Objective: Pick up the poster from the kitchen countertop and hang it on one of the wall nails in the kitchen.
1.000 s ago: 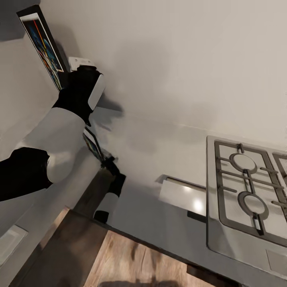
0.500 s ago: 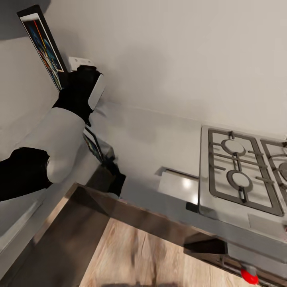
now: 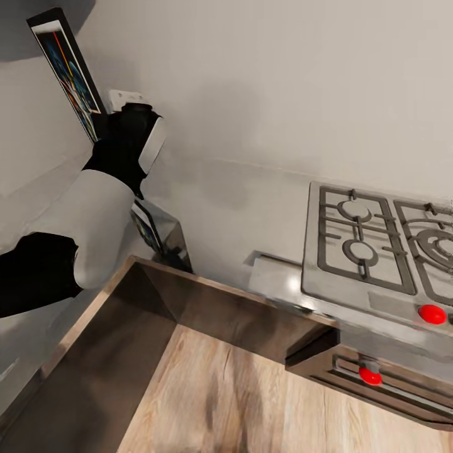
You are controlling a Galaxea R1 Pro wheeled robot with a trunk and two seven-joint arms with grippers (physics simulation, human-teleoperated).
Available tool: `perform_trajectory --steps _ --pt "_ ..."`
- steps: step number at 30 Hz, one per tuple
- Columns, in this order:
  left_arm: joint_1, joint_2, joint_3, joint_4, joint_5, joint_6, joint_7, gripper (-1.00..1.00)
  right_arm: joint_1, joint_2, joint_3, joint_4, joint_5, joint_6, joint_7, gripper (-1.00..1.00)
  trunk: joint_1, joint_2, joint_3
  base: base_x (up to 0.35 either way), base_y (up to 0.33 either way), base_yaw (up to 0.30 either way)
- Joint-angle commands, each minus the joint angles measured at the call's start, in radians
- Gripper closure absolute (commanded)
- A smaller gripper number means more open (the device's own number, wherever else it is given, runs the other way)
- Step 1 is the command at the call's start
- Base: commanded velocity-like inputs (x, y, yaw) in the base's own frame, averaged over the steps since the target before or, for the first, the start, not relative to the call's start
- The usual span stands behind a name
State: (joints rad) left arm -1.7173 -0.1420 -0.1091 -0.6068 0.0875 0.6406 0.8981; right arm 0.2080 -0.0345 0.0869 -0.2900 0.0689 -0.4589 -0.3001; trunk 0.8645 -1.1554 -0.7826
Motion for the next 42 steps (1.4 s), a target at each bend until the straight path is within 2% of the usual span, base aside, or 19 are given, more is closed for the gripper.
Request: perform_trajectory --steps 1,13,22,28,38,41,42 --pt "-0.001 0.001 -0.006 -0.001 0.008 0.006 0.008 1.0 0.001 -0.001 0.007 -0.002 0.007 0.003 -0.01 -1.0 -0.001 -0.001 -0.001 -0.338 0.0 0.0" --pt "-0.001 0.001 -0.004 -0.003 0.009 0.007 0.008 1.0 0.001 -0.001 0.007 -0.003 0.003 0.003 -0.011 -1.0 -0.001 -0.001 -0.001 -0.34 0.0 0.0" --pt "-0.001 0.0 -0.004 -0.058 0.011 0.009 0.007 1.0 0.001 -0.001 0.007 -0.003 0.002 0.003 -0.01 -1.0 -0.001 -0.001 -0.001 -0.34 0.0 0.0" --pt "-0.001 -0.001 -0.004 -0.082 0.012 0.047 0.007 1.0 0.001 -0.001 0.007 -0.003 0.002 0.003 -0.011 -1.0 -0.001 -0.001 -0.001 -0.34 0.0 0.0" --pt "-0.001 -0.001 -0.005 -0.126 0.017 0.056 0.005 1.0 0.001 -0.001 0.007 -0.003 0.003 0.003 -0.01 -1.0 -0.001 -0.001 -0.001 -0.34 0.0 0.0" --pt "-0.001 -0.006 -0.009 -0.159 0.019 0.088 -0.017 1.0 0.001 -0.001 0.007 -0.003 0.003 0.003 -0.01 -1.0 -0.001 -0.001 -0.001 -0.34 0.0 0.0" --pt "-0.001 -0.011 -0.011 -0.175 0.02 0.101 -0.06 1.0 0.001 -0.001 0.007 -0.003 0.003 0.003 -0.01 -1.0 -0.001 -0.001 0.0 -0.332 0.0 0.0"
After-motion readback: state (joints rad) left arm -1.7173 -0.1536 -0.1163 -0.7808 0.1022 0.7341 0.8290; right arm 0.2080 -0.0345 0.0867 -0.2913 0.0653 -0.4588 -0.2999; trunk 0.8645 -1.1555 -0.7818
